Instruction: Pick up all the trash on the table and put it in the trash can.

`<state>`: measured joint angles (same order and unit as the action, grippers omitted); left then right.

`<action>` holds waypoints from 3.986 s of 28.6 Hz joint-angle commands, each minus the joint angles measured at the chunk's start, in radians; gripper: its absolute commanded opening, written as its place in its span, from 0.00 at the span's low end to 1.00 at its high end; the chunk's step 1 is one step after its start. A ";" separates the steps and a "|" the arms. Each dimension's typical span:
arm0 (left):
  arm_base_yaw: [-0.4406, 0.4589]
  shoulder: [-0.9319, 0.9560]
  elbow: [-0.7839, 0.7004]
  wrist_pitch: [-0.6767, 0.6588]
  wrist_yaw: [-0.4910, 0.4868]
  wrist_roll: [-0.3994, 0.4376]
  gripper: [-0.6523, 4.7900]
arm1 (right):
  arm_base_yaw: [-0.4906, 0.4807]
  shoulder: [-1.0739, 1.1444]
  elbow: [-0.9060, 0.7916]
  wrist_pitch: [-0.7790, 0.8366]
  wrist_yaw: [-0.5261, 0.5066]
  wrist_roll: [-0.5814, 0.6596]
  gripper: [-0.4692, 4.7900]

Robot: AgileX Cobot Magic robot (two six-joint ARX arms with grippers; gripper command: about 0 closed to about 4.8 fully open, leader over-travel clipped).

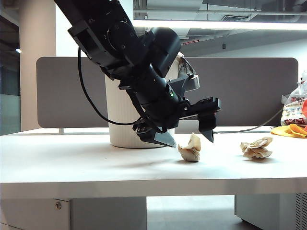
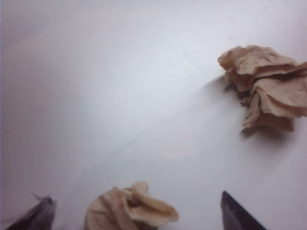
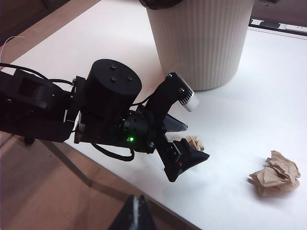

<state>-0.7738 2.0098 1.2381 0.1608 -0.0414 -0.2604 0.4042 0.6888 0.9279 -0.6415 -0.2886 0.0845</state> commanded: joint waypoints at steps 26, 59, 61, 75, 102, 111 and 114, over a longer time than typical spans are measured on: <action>0.001 0.007 0.006 -0.001 0.077 -0.002 0.15 | 0.002 -0.006 0.004 0.033 -0.003 0.001 0.08; 0.399 -0.260 0.541 -0.200 0.109 0.174 0.11 | 0.008 0.470 0.633 0.257 -0.032 -0.058 0.08; 0.405 -0.227 0.541 -0.229 0.110 0.174 0.11 | 0.016 0.496 0.633 0.253 -0.031 -0.053 0.08; 0.405 -0.133 0.543 -0.207 0.113 0.182 0.77 | 0.018 0.543 0.633 0.203 -0.028 -0.060 0.08; 0.143 -0.272 0.540 -0.353 0.405 0.108 1.00 | 0.018 0.277 0.631 -0.126 0.159 -0.095 0.08; -0.006 -0.119 0.540 -0.481 0.290 0.178 1.00 | 0.017 0.096 0.436 -0.227 0.270 -0.051 0.08; -0.032 -0.051 0.540 -0.493 0.289 0.178 1.00 | 0.017 0.014 0.302 -0.195 0.269 0.017 0.08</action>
<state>-0.7937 1.9423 1.7771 -0.3286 0.2481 -0.0925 0.4210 0.7326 1.2682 -0.8711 -0.0250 0.0525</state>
